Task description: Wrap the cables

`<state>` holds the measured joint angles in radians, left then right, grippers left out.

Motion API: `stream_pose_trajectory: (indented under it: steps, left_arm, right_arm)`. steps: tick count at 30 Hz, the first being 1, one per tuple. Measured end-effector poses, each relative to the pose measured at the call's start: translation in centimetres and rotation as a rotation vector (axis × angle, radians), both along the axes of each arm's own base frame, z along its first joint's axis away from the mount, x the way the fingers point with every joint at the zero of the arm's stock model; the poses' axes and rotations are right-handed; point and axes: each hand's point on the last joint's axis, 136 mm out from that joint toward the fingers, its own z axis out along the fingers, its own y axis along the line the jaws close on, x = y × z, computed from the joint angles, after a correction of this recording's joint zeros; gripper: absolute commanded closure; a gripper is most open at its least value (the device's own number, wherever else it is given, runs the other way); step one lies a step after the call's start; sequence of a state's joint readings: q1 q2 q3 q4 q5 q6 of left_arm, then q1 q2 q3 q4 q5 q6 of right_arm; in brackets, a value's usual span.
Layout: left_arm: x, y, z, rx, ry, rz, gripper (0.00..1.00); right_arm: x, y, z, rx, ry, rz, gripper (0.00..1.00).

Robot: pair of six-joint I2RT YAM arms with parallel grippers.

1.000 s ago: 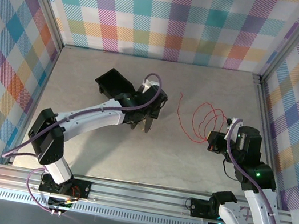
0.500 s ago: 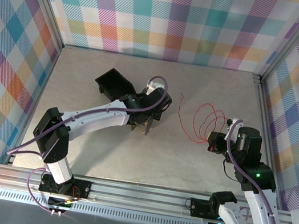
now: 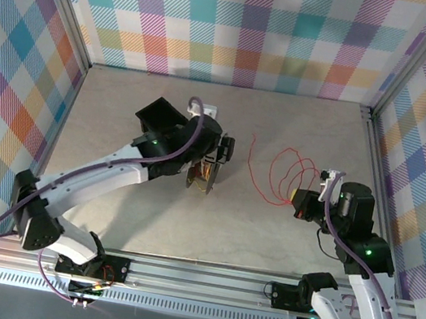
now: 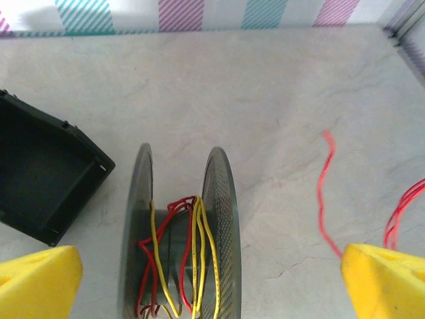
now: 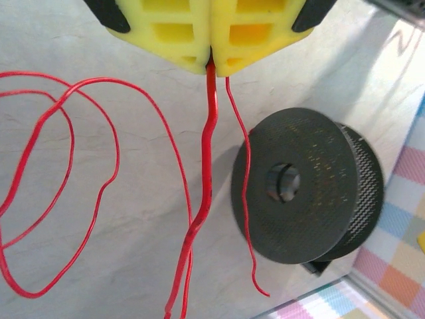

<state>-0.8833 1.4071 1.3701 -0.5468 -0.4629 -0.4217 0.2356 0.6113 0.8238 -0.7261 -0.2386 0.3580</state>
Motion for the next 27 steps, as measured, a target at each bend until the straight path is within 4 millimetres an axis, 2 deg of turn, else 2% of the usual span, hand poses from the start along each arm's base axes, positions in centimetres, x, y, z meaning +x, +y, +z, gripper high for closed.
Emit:
stream_pose_trajectory:
  steps: [2, 5, 11, 16, 19, 27]
  left_arm:
    - [-0.6, 0.9, 0.9, -0.021, -0.017, 0.003, 0.0]
    - [-1.2, 2.3, 0.9, -0.04, -0.012, 0.008, 0.0]
    - [-2.4, 4.9, -1.7, -0.075, 0.052, 0.015, 0.0]
    - [-3.4, 5.4, -3.3, -0.107, 0.086, -0.003, 0.0]
    - [-4.0, 5.6, -3.9, -0.134, 0.092, -0.011, 0.0]
    - [-4.6, 5.8, -4.3, -0.185, 0.09, -0.016, 0.0]
  right_arm:
    - [-0.5, 0.8, 0.3, 0.031, 0.004, 0.044, 1.0]
    - [-1.3, 1.9, 0.9, 0.081, 0.009, 0.108, 1.0]
    - [-3.3, 4.1, 3.2, 0.208, 0.019, 0.244, 1.0]
    - [-4.5, 5.6, 4.6, 0.315, 0.039, 0.334, 1.0]
    - [-4.6, 6.1, 4.0, 0.353, 0.073, 0.353, 1.0]
    - [-3.0, 6.9, -0.4, 0.403, 0.22, 0.329, 1.0]
